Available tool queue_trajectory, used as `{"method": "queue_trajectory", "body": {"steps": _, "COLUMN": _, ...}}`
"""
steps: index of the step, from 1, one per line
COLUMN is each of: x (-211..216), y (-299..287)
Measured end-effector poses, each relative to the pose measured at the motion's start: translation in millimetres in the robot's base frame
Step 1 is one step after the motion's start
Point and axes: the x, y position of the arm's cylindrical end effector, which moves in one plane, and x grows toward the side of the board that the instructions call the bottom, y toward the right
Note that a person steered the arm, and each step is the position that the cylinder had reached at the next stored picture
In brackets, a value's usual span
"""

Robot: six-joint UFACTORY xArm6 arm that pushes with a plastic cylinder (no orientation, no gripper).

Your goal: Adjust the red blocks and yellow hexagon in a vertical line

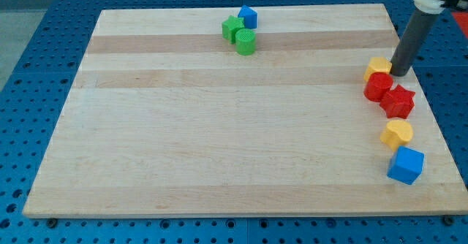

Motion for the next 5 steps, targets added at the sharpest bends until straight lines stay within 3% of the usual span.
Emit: {"method": "queue_trajectory", "body": {"steps": 5, "x": 0.0, "y": 2.3}}
